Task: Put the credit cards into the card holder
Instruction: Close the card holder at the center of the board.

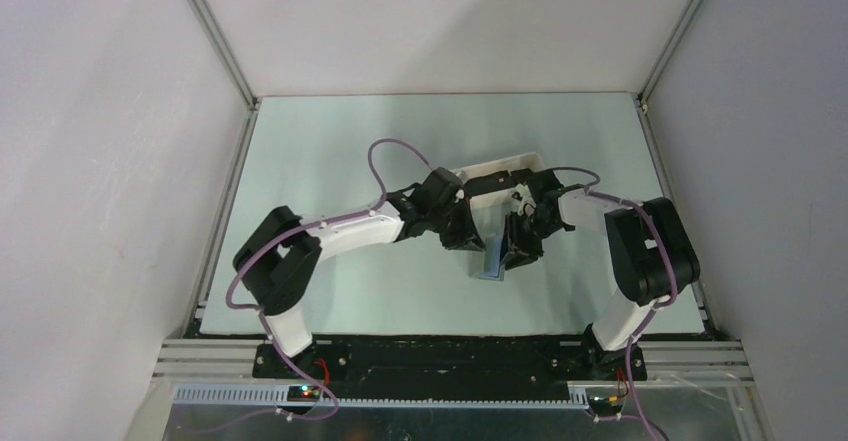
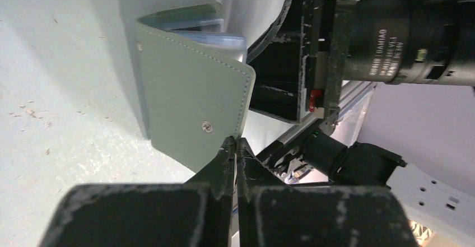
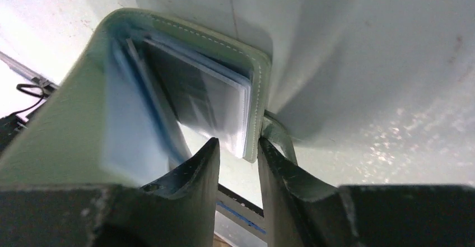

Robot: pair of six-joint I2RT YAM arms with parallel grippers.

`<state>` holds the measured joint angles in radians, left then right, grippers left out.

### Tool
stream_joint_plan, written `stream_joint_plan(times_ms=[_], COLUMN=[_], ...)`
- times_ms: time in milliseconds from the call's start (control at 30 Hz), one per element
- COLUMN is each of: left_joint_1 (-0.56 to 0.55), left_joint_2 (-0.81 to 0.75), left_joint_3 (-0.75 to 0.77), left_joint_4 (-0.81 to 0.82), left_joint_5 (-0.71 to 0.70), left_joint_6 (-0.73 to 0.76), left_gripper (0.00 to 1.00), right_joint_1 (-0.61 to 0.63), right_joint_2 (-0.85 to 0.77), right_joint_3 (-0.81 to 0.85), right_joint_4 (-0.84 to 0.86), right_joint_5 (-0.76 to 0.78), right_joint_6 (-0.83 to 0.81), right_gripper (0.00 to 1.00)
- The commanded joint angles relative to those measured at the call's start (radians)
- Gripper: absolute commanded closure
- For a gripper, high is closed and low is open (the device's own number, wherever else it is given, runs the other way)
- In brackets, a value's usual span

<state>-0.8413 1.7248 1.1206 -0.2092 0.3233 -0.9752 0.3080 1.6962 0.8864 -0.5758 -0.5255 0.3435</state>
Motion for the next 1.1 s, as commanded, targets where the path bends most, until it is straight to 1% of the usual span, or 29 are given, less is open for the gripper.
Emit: stream_joint_plan(times_ms=[0, 167, 267, 433, 500, 667, 800, 867, 933, 967, 1000, 1033, 1067], left_joint_1=[-0.03, -0.04, -0.039, -0.039, -0.039, -0.04, -0.039, -0.04, -0.04, -0.04, -0.04, -0.04, -0.039], left_joint_2=[0.063, 0.135, 0.164, 0.205, 0.228, 0.283, 0.306, 0.314, 0.305, 0.297, 0.277, 0.264, 0.235], left_joint_3=[0.057, 0.104, 0.116, 0.122, 0.132, 0.171, 0.176, 0.171, 0.157, 0.147, 0.129, 0.12, 0.101], left_joint_4=[-0.015, -0.014, -0.015, -0.014, -0.011, 0.016, 0.059, 0.075, 0.109, 0.143, 0.159, 0.183, 0.193], left_joint_5=[-0.018, -0.002, -0.003, -0.022, -0.021, 0.011, 0.027, 0.029, 0.035, 0.044, 0.048, 0.052, 0.055], left_joint_6=[-0.035, -0.039, -0.041, -0.058, -0.065, -0.08, -0.108, -0.119, -0.129, -0.133, -0.14, -0.142, -0.145], left_gripper=[1.0, 1.0, 1.0, 1.0, 1.0, 1.0, 1.0, 0.94, 0.72, 0.67, 0.58, 0.55, 0.49], right_joint_1=[0.001, -0.005, -0.012, -0.021, -0.03, -0.065, -0.097, -0.115, -0.12, -0.123, -0.126, -0.127, -0.132], right_joint_2=[0.04, 0.02, -0.025, -0.1, -0.134, -0.201, -0.243, -0.241, -0.233, -0.231, -0.231, -0.229, -0.225], right_joint_3=[0.008, 0.006, 0.006, 0.006, 0.006, 0.007, 0.008, 0.01, 0.012, 0.014, 0.014, 0.014, 0.014], right_joint_4=[0.077, 0.083, 0.043, -0.042, -0.081, -0.157, -0.171, -0.171, -0.166, -0.158, -0.154, -0.146, -0.142], right_joint_5=[-0.039, -0.079, -0.07, -0.04, -0.021, 0.012, 0.027, 0.021, 0.013, 0.009, 0.007, -0.002, -0.008], right_joint_6=[-0.006, -0.007, -0.012, -0.031, -0.034, -0.032, -0.041, -0.046, -0.052, -0.054, -0.053, -0.053, -0.052], right_gripper=[0.65, 0.63, 0.57, 0.44, 0.42, 0.42, 0.41, 0.42, 0.42, 0.42, 0.42, 0.41, 0.41])
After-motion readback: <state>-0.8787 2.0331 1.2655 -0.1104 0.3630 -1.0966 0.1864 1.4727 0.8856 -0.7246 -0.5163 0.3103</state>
